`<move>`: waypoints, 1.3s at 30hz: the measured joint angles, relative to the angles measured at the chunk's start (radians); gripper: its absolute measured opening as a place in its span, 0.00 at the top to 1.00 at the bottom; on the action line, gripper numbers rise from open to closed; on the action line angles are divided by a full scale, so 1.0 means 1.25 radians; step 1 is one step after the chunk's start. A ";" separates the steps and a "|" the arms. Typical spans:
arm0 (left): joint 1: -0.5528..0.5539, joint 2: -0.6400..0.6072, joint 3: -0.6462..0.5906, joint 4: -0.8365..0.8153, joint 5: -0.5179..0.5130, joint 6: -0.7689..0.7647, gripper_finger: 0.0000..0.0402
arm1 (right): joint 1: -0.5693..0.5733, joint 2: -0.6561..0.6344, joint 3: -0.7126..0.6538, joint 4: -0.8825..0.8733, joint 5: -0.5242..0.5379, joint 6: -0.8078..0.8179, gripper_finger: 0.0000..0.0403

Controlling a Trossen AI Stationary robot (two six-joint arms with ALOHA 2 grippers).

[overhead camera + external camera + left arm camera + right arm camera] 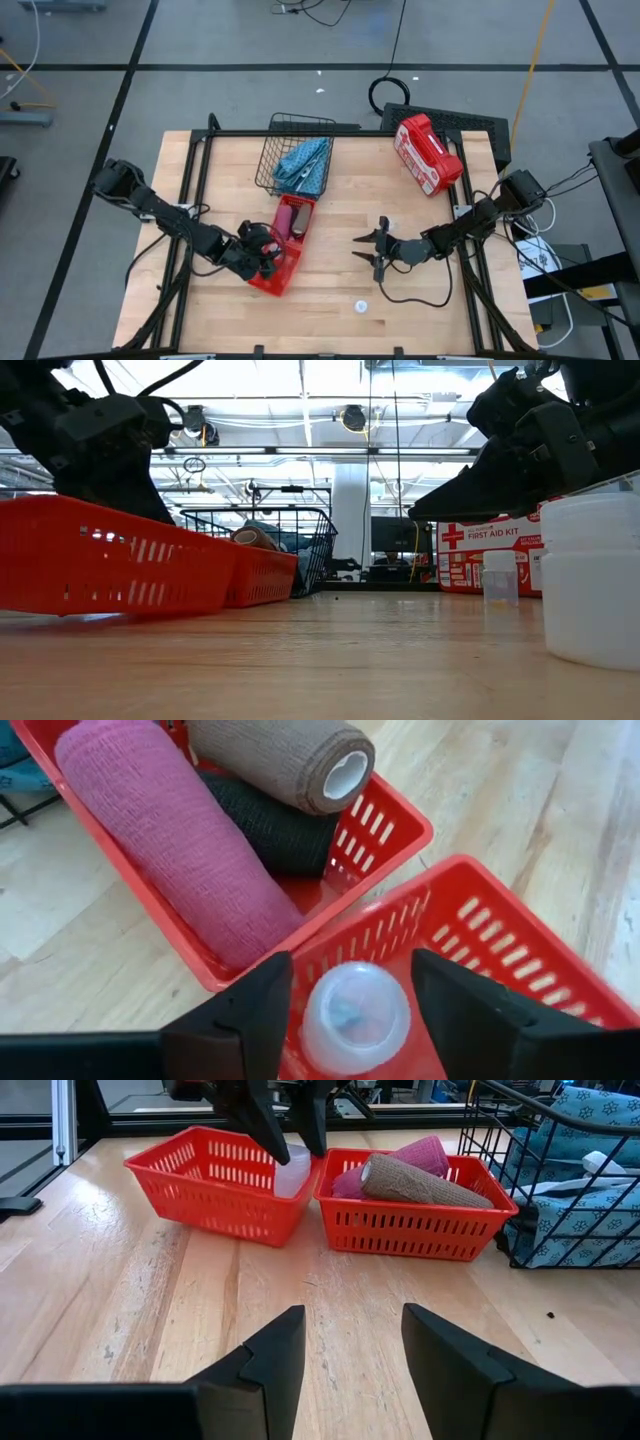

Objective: Pick & place medical supplies in basket/bin
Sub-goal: Put the top white pill bottle into the bottom red bin

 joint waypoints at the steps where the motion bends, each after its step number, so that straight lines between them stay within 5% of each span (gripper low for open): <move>1: 0.000 0.000 0.000 0.000 0.000 0.000 0.46 | 0.000 0.000 0.000 0.000 0.000 0.000 0.61; 39: 0.000 0.000 0.005 0.084 0.004 0.093 0.44 | 0.000 0.000 0.000 0.001 -0.020 0.000 0.61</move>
